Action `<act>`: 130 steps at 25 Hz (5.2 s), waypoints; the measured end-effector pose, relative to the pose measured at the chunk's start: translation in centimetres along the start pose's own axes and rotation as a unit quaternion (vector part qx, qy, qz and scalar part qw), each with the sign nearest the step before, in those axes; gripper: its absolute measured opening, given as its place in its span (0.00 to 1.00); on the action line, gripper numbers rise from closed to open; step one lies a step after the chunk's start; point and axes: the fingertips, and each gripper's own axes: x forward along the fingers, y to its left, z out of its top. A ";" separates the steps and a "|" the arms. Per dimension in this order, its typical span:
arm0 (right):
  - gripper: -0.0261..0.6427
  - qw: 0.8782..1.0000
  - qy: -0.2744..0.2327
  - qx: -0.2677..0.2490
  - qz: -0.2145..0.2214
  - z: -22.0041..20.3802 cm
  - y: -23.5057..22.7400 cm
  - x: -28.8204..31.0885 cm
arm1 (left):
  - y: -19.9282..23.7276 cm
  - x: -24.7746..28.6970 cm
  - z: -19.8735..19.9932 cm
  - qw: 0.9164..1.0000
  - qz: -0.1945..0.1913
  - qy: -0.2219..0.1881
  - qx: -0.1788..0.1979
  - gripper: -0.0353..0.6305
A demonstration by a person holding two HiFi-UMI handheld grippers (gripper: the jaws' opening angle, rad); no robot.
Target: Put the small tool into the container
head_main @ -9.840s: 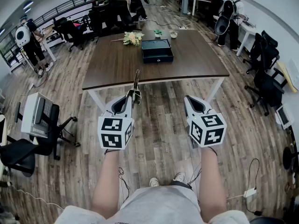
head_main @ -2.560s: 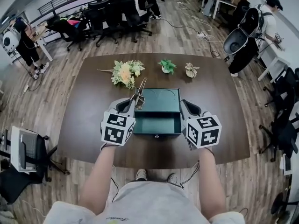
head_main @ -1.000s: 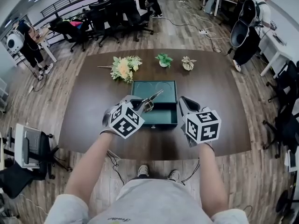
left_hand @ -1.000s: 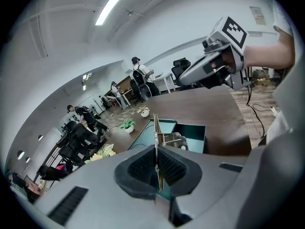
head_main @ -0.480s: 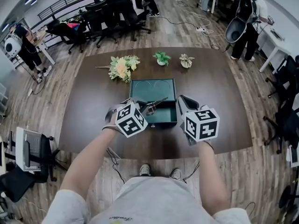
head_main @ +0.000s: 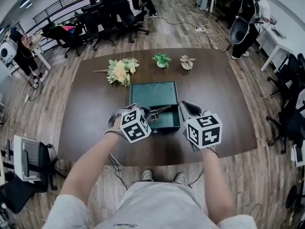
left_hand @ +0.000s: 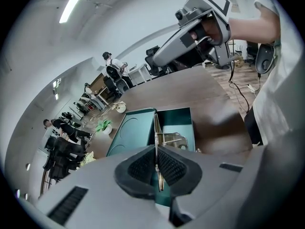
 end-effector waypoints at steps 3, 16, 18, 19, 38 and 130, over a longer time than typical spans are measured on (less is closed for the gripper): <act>0.05 1.000 0.009 -0.002 -0.004 -0.6 0.0 0.1 | -0.2 0.6 -0.2 1.000 -0.008 0.000 0.003 0.06; 0.05 1.000 0.017 -0.013 -0.002 -0.4 0.5 1.4 | -0.2 2.9 -1.4 0.999 -0.030 0.015 0.008 0.06; 0.05 1.000 0.019 -0.016 0.002 -0.4 0.7 1.6 | -0.1 3.1 -1.3 0.999 -0.031 0.014 0.004 0.06; 0.05 1.000 0.020 -0.017 0.003 -0.3 0.7 1.6 | 0.0 3.1 -1.3 0.999 -0.032 0.015 0.003 0.06; 0.05 0.999 0.028 -0.021 0.007 -0.4 1.0 1.9 | 0.4 4.4 -0.5 0.999 -0.033 0.014 -0.009 0.06; 0.05 0.999 0.039 0.004 -0.015 -3.3 -0.3 -1.2 | -3.6 6.7 -0.1 0.996 -0.070 0.014 -0.050 0.21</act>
